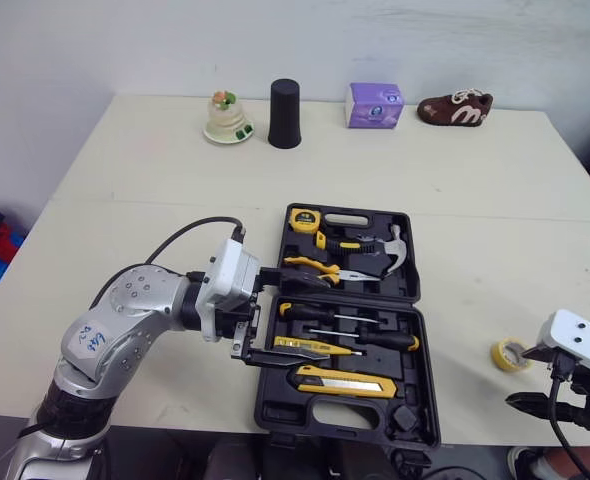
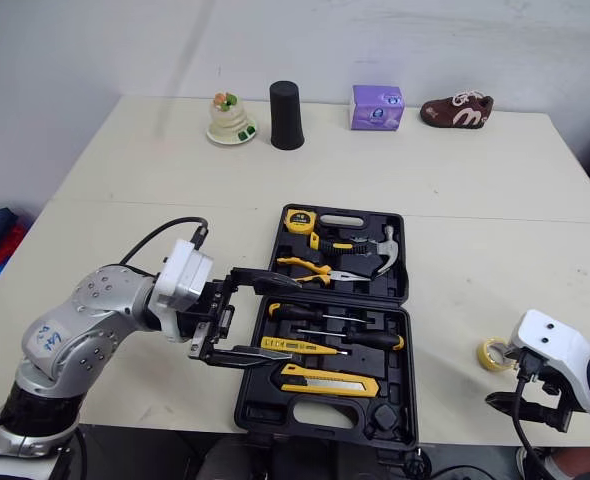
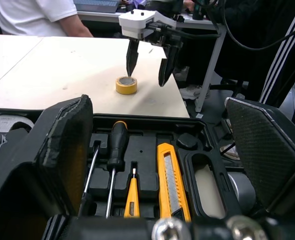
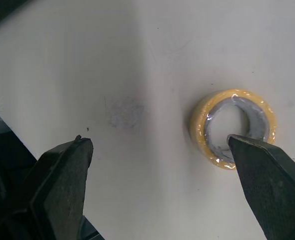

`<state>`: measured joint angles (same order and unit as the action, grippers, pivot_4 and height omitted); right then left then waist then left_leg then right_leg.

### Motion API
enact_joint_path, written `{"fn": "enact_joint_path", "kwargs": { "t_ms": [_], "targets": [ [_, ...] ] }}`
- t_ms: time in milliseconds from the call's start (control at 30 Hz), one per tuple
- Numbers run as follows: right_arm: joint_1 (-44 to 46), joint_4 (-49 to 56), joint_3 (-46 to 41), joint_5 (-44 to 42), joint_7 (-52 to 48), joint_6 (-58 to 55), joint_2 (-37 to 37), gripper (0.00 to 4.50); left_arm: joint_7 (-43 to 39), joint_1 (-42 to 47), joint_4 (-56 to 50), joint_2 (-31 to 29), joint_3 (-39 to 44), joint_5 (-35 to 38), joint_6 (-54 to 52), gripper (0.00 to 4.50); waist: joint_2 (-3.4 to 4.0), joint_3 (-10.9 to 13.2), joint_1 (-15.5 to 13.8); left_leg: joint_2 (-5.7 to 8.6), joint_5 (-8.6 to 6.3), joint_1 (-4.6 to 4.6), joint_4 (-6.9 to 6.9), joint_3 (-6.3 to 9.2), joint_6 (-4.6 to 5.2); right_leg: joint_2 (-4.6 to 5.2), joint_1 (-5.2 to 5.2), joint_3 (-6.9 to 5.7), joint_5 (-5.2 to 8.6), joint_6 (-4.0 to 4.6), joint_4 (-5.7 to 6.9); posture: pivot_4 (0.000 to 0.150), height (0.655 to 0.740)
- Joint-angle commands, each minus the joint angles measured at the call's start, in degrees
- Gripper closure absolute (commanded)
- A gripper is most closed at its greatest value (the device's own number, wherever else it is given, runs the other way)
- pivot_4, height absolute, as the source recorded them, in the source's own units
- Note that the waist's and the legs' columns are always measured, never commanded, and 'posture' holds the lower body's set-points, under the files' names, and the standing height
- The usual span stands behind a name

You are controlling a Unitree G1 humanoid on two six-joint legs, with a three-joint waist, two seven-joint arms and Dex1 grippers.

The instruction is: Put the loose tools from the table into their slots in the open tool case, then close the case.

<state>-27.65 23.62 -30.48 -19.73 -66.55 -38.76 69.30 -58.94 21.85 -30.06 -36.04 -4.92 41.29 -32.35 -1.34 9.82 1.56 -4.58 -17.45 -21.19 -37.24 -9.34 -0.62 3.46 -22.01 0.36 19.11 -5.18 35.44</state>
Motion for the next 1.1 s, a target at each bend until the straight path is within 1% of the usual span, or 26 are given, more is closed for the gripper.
{"fn": "enact_joint_path", "kwargs": {
  "t_ms": [33, 500, 567, 600, 633, 700, 733, 767, 833, 867, 967, 1100],
  "targets": [
    [1.25, -0.7, 0.47, 0.88, -0.37, 0.45, -0.03, 0.0, 0.03, 0.44, -1.65, 0.2, 0.33, 0.42, 0.89, 0.1, 0.0, 0.0, -0.01, 0.0, 0.0, 0.0, -0.02, 0.0, 0.0, 0.0, 0.0, 0.0, 0.0, 0.0, 0.02, 0.15, 0.74],
    [6.97, -3.93, 8.07, 2.63, 1.71, 0.92, -0.44, 0.0, 0.54, 0.82, -1.66, 0.05, 0.05, -0.09, 0.92, 0.1, 0.01, 0.0, 0.0, 0.01, 0.03, 0.01, -0.14, -0.01, 0.02, 0.01, -0.01, 0.01, 0.0, -0.01, 0.17, 0.15, 0.74],
    [7.07, -4.12, 8.48, 2.78, 1.58, 0.64, -0.12, 0.54, 0.59, 0.91, -1.69, 0.02, 0.12, -0.11, 0.88, 0.0, 0.01, 0.0, -0.01, 0.01, 0.03, 0.01, -0.14, -0.01, 0.02, 0.01, -0.02, 0.02, 0.0, -0.01, 0.19, 0.15, 0.74],
    [7.22, -4.21, 8.56, 2.89, 1.84, 0.51, -0.21, 0.98, 0.65, 0.89, -1.68, 0.04, 0.18, -0.19, 0.96, 0.0, 0.01, 0.0, -0.01, 0.0, 0.03, 0.01, -0.15, -0.01, 0.02, 0.0, -0.03, 0.01, 0.0, -0.01, 0.2, 0.15, 0.74],
    [7.3, -4.31, 8.56, 2.96, 2.02, 0.47, -0.28, 1.3, 0.73, 0.9, -1.7, 0.07, 0.2, -0.23, 0.99, 0.0, 0.01, 0.0, -0.01, 0.01, 0.03, 0.01, -0.15, -0.01, 0.02, 0.01, -0.02, 0.01, 0.0, -0.01, 0.2, 0.15, 0.74],
    [7.5, -4.88, 8.69, 3.65, 2.34, 1.17, -0.21, 2.41, 0.9, 0.87, -1.68, 0.19, 0.21, -0.33, 1.04, 0.0, 0.01, 0.0, -0.01, 0.01, 0.03, 0.01, -0.17, -0.01, 0.02, 0.01, -0.02, 0.01, -0.01, -0.01, 0.21, 0.15, 0.74],
    [7.68, -5.17, 8.77, 3.9, 2.45, 1.43, -0.2, 2.76, 0.91, 0.84, -1.61, 0.25, 0.16, -0.44, 1.13, 0.0, 0.01, 0.0, -0.01, 0.02, 0.03, 0.01, -0.17, -0.01, 0.02, 0.01, -0.02, 0.01, -0.01, -0.01, 0.21, 0.15, 0.74],
    [7.84, -5.42, 8.87, 4.05, 2.51, 1.7, -0.2, 3.33, 0.9, 0.81, -1.55, 0.29, 0.11, -0.56, 1.24, 0.0, 0.01, 0.0, -0.01, 0.02, 0.03, 0.01, -0.18, -0.02, 0.02, 0.01, -0.02, 0.01, -0.01, -0.01, 0.21, 0.15, 0.74],
    [8.48, -6.31, 9.15, 4.71, 3.17, 3.25, -0.6, 4.2, 1.08, 0.83, -1.48, 0.57, -0.05, -0.83, 1.46, 0.0, 0.01, 0.0, 0.01, 0.02, 0.03, 0.01, -0.19, -0.02, 0.02, 0.01, -0.02, 0.02, -0.01, -0.02, 0.21, 0.15, 0.74],
    [8.84, -6.71, 9.21, 4.93, 3.47, 3.99, -0.97, 4.45, 1.14, 0.85, -1.47, 0.68, -0.09, -0.87, 1.49, 0.0, 0.01, 0.0, 0.06, 0.02, 0.03, 0.01, -0.21, -0.02, 0.02, 0.01, -0.02, 0.02, -0.01, -0.02, 0.22, 0.15, 0.74],
    [9.02, -7.95, 8.97, 6.2, 3.43, 7.64, -1.34, 4.45, 1.28, 0.83, -1.38, 1.08, -0.12, -1.01, 1.73, 0.0, 0.01, 0.0, 0.0, 0.02, 0.04, 0.02, -0.23, -0.02, 0.02, 0.0, -0.02, 0.02, -0.01, -0.02, 0.26, 0.15, 0.74],
    [10.63, -3.67, 6.25, 3.07, -0.87, 9.8, -0.26, 4.45, -0.27, 0.3, -1.26, 0.41, 0.33, -0.7, 2.2, 0.0, 0.02, 0.0, 0.08, 0.02, 0.04, 0.02, -0.25, -0.03, 0.01, -0.01, -0.02, 0.02, -0.01, -0.02, 0.3, 0.15, 0.74]
  ]
}}
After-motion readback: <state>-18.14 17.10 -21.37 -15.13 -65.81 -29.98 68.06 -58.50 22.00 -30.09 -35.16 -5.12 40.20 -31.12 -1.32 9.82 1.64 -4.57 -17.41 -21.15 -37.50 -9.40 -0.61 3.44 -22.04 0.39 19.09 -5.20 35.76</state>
